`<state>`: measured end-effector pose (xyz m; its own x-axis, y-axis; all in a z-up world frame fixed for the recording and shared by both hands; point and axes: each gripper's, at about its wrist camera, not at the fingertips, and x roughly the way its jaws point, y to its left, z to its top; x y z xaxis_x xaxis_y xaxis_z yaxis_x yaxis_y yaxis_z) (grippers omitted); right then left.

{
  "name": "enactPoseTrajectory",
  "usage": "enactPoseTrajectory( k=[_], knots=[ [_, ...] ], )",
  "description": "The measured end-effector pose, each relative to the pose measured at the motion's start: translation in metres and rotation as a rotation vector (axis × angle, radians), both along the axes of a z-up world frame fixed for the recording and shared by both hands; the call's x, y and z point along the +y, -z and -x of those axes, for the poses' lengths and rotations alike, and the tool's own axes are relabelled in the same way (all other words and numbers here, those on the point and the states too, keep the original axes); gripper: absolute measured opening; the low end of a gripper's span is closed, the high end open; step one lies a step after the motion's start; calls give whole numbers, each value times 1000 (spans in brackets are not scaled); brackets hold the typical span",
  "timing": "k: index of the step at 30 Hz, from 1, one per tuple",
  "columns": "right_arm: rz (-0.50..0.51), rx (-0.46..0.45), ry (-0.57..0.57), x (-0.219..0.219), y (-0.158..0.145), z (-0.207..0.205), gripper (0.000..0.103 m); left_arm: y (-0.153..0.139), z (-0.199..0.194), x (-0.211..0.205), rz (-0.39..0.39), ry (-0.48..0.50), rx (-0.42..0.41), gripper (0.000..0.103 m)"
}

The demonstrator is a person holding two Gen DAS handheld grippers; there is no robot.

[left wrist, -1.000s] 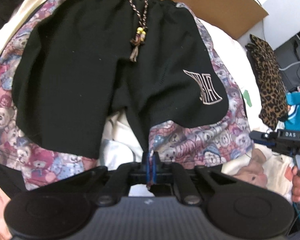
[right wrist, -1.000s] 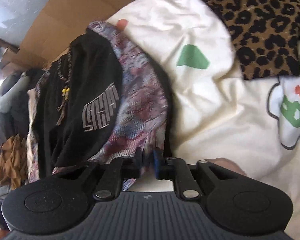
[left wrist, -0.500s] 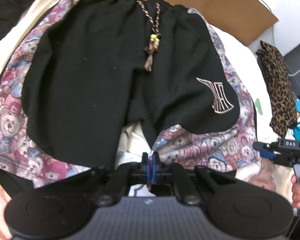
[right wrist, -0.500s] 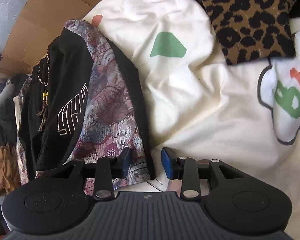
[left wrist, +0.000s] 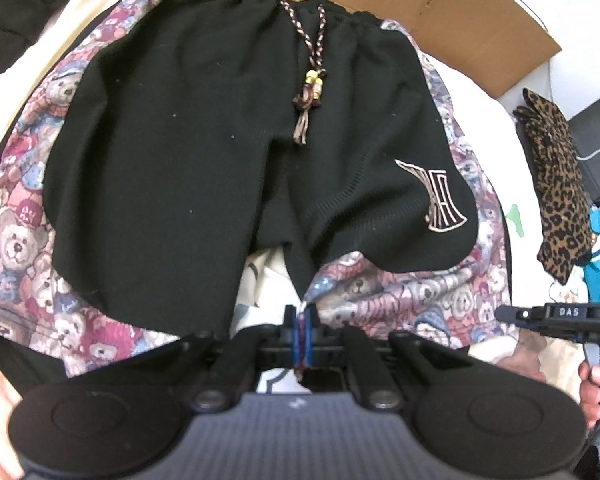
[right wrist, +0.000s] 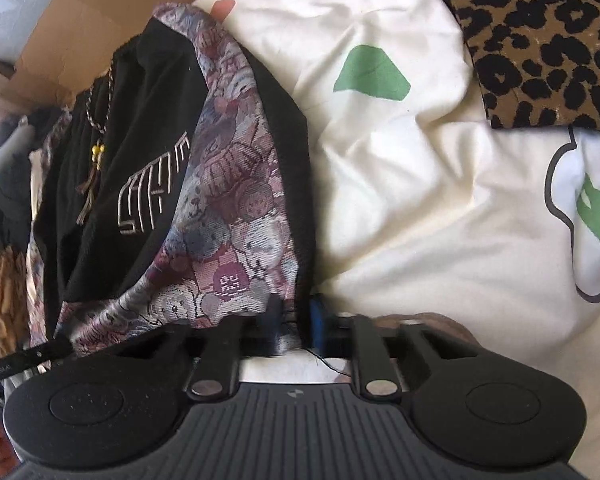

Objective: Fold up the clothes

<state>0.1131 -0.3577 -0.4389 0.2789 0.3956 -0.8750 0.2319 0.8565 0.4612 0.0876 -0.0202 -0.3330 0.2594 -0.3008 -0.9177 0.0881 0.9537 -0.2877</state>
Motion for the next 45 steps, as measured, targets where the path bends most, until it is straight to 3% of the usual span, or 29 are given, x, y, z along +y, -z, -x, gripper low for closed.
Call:
enactPoseTrajectory(
  k=[8,14,18,24,28,39,42,44,45],
  knots=[
    [59,29,-52,-2,-29,-2,6,-26,8,-12,22,30,-3,3],
    [142,40,-78,-17,-61,-7,6,-48,20,-31,125,93,17,5],
    [207,47,-125,-34,-76,-16,6,-48,30,-42,192,135,24,34],
    [201,30,-90,-63,-83,-22,5,-31,34,-34,148,92,59,36],
    [201,17,-76,-62,-81,-24,6,-15,34,-22,111,28,97,48],
    [218,45,-62,-64,-70,-25,6,34,38,-13,126,-108,202,51],
    [220,55,-54,-65,-64,-24,6,47,41,-13,149,-139,238,48],
    [220,59,-50,-65,-62,-24,6,53,43,-12,181,-158,265,31],
    [222,60,-50,-65,-61,-24,6,54,44,-12,189,-166,277,10]
  ],
)
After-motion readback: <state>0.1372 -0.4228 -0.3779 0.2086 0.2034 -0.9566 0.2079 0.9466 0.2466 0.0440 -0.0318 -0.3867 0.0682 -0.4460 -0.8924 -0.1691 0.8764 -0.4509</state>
